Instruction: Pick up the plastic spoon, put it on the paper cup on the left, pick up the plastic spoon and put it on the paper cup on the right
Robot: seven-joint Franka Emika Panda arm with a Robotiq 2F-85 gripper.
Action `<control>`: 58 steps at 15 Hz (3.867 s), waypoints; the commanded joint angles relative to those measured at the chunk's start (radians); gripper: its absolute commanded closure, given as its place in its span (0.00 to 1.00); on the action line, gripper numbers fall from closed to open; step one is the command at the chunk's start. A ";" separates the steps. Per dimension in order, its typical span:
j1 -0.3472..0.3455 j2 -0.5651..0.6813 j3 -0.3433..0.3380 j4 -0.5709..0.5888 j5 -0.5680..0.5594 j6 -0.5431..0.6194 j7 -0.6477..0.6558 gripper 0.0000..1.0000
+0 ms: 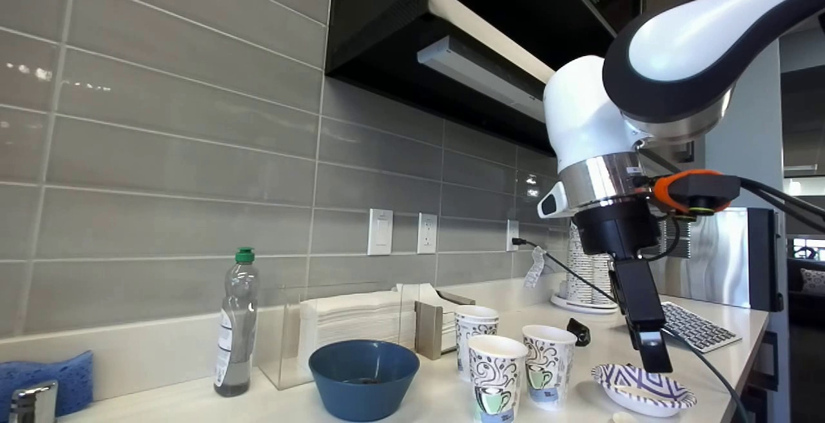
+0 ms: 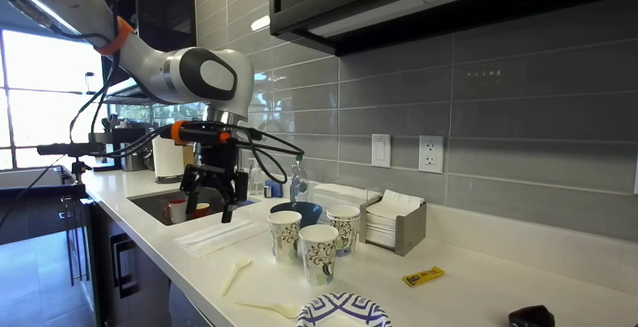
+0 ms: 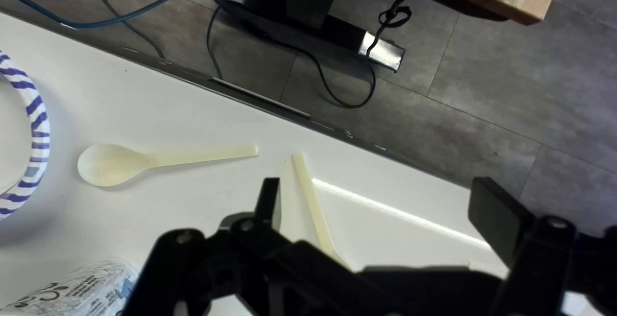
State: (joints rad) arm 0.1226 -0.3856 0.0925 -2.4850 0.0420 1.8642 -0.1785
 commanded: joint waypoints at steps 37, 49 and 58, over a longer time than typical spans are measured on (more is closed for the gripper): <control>0.035 0.281 -0.022 -0.179 0.117 0.706 -0.132 0.00; 0.026 0.305 -0.018 -0.184 0.126 0.727 -0.146 0.87; 0.017 0.203 -0.014 -0.192 0.061 0.654 -0.114 0.97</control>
State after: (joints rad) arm 0.1464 -0.1052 0.0779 -2.6667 0.1324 2.5672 -0.2932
